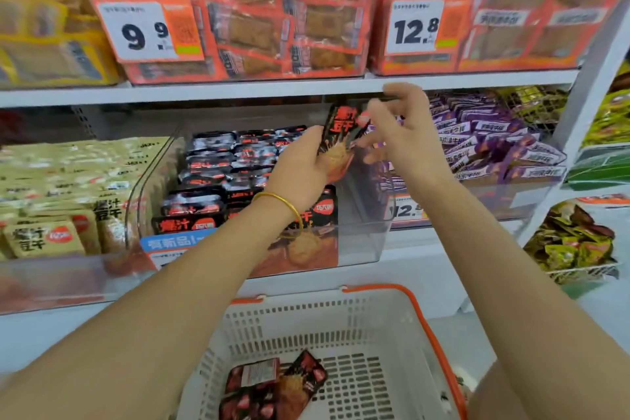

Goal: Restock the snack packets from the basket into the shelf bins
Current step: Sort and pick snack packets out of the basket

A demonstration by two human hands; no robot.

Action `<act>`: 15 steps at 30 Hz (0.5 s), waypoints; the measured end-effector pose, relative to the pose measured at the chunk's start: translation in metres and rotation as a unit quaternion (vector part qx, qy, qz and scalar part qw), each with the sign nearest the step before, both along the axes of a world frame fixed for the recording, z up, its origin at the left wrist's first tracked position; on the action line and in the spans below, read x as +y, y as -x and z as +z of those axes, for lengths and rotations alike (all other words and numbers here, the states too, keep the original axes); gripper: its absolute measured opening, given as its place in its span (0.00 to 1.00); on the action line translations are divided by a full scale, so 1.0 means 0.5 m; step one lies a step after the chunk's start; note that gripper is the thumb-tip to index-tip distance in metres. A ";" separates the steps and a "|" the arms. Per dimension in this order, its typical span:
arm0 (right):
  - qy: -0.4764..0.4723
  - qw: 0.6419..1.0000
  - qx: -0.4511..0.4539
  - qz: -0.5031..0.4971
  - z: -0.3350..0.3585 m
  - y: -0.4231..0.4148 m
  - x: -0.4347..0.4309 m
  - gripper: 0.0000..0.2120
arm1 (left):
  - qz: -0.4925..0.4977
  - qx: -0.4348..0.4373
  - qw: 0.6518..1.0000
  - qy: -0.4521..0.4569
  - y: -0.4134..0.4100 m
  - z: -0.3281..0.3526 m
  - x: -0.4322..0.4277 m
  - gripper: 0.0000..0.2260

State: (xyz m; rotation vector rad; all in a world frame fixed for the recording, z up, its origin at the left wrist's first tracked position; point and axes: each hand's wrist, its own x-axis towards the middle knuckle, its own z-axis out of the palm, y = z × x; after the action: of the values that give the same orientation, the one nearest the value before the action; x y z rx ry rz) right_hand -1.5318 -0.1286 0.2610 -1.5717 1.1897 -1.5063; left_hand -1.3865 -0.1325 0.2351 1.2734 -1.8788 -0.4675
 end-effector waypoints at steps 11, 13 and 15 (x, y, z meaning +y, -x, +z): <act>0.138 0.947 0.240 -0.162 -0.041 0.004 -0.092 0.05 | 0.041 -0.257 0.963 -0.070 -0.026 -0.022 -0.030 0.21; 0.108 0.929 0.308 -0.177 -0.056 -0.014 -0.125 0.06 | 0.039 -0.342 0.934 -0.093 -0.031 -0.039 -0.036 0.23; 0.063 0.893 0.397 -0.202 -0.065 -0.033 -0.156 0.06 | 0.036 -0.376 0.918 -0.124 -0.037 -0.054 -0.042 0.24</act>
State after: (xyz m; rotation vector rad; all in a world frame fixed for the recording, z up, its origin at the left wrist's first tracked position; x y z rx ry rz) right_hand -1.5152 -0.2066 0.2283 -2.2362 2.0008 -1.1929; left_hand -1.3678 -0.1532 0.2083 1.8712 -2.4344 -0.1787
